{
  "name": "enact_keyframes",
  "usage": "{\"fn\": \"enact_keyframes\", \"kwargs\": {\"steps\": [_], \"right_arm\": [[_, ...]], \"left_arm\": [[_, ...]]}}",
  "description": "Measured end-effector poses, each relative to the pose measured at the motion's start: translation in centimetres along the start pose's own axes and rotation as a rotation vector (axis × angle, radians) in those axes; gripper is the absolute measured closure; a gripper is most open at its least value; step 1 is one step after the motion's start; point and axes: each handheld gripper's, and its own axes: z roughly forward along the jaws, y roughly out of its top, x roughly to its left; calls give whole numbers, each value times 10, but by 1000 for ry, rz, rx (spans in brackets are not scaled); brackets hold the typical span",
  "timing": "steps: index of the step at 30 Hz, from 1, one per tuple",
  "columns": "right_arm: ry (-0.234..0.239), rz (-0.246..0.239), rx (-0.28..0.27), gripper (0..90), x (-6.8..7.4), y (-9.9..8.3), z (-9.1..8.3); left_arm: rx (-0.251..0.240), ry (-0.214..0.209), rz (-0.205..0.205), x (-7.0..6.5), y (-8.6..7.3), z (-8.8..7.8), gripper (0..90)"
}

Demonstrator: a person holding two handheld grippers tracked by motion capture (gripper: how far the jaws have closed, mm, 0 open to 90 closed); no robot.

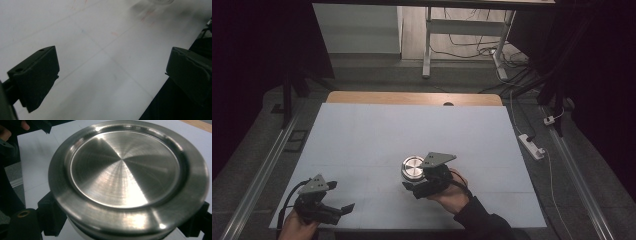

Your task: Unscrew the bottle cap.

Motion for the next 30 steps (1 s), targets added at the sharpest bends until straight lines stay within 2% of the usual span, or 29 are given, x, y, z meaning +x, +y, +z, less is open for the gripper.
{"fn": "enact_keyframes", "kwargs": {"steps": [2, 4, 5, 10, 18, 23, 26, 30], "right_arm": [[-2, 0, -1, 143, 0, 0, 0], [-1, 1, -5, 143, 0, 1, -1], [-2, 1, -6, 143, 0, 1, -1], [-2, 2, -12, 143, 0, 1, -3], [-2, 9, -18, 143, -2, 1, -4], [0, 9, -20, 143, -2, 2, -5], [-1, 8, -21, 143, -3, 1, -5], [1, 5, -25, 143, -3, 2, -6]], "left_arm": [[-12, -6, 19, -1, 7, 0, 0], [-26, 5, 50, 1, 14, 0, 0], [-38, 6, 50, 3, 17, 0, 3], [-79, -43, 33, 13, 29, 3, 14], [-100, -89, 103, 7, 53, 7, 17], [-105, -115, 131, 3, 68, 13, 18], [-66, -145, 127, 1, 78, 17, 32], [-46, -185, 132, -1, 89, 23, 49]]}}
